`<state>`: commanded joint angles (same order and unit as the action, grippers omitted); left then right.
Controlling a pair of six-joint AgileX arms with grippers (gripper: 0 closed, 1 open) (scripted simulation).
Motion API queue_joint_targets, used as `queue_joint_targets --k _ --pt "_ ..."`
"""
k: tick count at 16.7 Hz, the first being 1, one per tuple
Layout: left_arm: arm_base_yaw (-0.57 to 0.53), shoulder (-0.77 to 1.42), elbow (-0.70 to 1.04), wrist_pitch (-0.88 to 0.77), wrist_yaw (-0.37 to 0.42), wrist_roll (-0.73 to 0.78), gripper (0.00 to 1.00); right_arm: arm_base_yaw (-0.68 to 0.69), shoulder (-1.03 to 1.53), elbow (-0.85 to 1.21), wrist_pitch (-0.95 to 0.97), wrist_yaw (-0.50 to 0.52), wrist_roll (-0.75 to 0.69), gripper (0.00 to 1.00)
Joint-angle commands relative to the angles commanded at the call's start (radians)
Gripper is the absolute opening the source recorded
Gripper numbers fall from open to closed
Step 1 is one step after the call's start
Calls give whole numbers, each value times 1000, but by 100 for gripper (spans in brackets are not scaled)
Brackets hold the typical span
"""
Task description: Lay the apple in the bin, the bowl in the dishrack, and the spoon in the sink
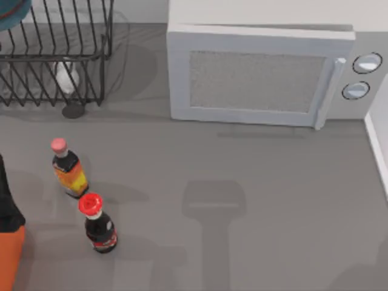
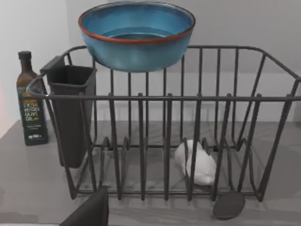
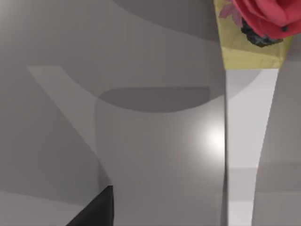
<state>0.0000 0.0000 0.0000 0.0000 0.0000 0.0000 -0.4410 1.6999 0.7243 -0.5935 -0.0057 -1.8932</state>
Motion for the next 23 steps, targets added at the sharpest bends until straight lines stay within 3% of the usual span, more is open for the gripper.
queue_joint_targets --k 2,15,23 --pt "0 0 0 0 0 0 100 0 0 0 0 0 0 100" --pt "0 0 0 0 0 0 100 0 0 0 0 0 0 2" --pt "0 0 0 0 0 0 100 0 0 0 0 0 0 0"
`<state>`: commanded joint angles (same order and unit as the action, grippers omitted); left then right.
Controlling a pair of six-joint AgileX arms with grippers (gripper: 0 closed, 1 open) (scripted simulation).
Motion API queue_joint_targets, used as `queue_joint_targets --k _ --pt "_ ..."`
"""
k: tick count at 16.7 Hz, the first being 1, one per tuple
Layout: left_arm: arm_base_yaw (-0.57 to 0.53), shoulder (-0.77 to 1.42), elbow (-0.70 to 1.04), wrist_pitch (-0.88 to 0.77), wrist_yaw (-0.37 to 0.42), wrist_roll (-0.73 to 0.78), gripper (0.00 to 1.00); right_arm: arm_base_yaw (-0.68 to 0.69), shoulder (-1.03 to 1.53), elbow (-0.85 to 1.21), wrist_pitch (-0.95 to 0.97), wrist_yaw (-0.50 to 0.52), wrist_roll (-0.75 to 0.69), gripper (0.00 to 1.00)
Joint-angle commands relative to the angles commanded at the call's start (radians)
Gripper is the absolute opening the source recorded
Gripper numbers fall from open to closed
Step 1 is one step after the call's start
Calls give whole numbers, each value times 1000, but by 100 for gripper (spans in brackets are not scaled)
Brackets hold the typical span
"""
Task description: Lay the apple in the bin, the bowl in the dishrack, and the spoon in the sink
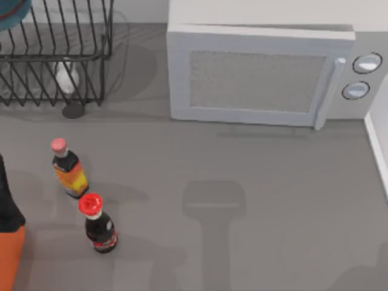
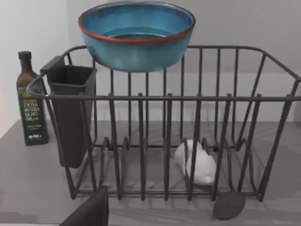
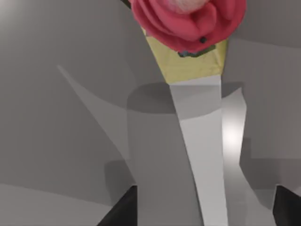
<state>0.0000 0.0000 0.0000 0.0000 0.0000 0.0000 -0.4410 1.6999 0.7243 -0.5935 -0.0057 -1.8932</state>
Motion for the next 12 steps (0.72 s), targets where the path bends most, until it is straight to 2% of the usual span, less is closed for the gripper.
queue_joint_targets --k 1,5,12 --pt "0 0 0 0 0 0 100 5 -71 30 -96 31 45 0" --pt "0 0 0 0 0 0 100 5 -96 83 -170 31 35 0" --pt "0 0 0 0 0 0 100 1 -219 276 -503 31 34 0"
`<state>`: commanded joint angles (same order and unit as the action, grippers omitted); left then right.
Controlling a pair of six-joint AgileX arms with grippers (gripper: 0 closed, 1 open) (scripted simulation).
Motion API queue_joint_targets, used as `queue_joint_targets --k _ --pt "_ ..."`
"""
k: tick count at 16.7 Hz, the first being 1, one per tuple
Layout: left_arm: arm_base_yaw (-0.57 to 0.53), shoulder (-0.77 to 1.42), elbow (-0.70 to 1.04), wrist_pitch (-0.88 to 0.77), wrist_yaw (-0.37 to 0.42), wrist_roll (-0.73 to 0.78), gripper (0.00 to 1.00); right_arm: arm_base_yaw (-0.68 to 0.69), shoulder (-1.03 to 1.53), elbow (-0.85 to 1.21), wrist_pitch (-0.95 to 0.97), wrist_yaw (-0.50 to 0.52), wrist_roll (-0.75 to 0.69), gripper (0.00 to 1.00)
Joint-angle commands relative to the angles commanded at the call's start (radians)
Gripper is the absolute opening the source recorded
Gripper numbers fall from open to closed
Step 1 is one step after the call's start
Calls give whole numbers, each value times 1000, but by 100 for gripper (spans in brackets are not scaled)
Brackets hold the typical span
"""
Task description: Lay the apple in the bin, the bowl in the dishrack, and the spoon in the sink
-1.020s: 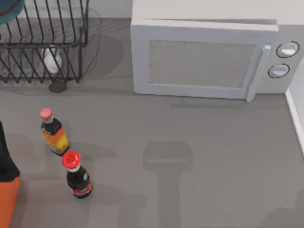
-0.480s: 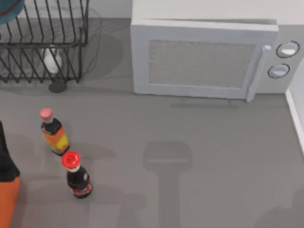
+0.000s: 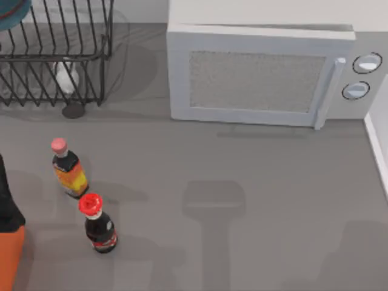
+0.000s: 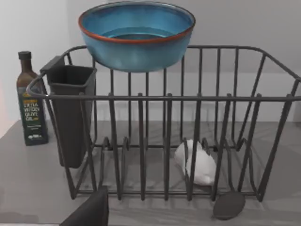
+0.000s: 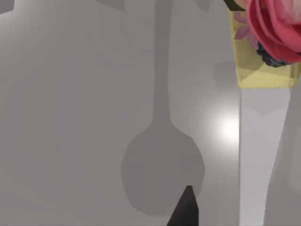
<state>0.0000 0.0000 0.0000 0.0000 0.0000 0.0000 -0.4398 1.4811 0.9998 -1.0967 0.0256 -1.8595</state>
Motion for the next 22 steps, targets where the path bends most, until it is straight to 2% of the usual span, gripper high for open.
queue_joint_targets --k 8,11,15,22 --pt "0 0 0 0 0 0 100 4 -7 34 -36 0 7 0" --pt "0 0 0 0 0 0 100 22 79 131 -76 2 14 0" --pt "0 0 0 0 0 0 100 71 301 405 -173 5 43 0" --pt "0 0 0 0 0 0 100 188 786 1150 -383 8 161 0"
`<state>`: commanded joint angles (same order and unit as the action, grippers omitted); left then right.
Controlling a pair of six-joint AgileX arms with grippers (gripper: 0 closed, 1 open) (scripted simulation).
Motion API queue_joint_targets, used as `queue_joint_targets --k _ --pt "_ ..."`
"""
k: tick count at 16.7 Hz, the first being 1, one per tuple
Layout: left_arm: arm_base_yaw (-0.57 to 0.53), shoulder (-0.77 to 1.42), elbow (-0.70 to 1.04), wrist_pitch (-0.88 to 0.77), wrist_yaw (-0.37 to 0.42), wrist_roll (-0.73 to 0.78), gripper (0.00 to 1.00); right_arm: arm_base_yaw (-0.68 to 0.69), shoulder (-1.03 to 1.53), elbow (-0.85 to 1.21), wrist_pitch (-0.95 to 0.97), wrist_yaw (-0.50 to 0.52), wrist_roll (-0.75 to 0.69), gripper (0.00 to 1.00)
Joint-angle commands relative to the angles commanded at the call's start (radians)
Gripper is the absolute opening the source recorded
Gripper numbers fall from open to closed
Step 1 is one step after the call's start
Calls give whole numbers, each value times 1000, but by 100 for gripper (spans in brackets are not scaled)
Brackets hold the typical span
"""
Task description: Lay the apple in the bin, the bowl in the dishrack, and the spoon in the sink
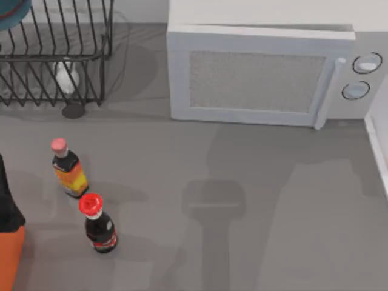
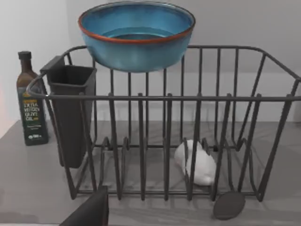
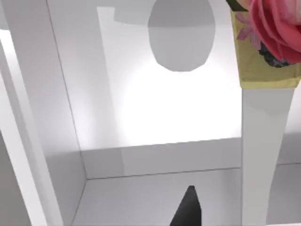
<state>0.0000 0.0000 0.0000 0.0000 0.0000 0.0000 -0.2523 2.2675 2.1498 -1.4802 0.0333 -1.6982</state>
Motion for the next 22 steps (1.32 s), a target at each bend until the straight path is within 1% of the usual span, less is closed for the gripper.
queue_joint_targets --k 3,5,7,9,16,22 --pt "0 0 0 0 0 0 100 50 182 278 -74 1 64 0" --pt "0 0 0 0 0 0 100 79 279 415 -109 3 104 0" --pt "0 0 0 0 0 0 100 102 347 511 -132 5 138 0" --pt "0 0 0 0 0 0 100 116 385 565 -144 6 161 0" --pt "0 0 0 0 0 0 100 115 390 560 -132 6 167 0" --pt "0 0 0 0 0 0 100 119 336 342 28 5 164 0"
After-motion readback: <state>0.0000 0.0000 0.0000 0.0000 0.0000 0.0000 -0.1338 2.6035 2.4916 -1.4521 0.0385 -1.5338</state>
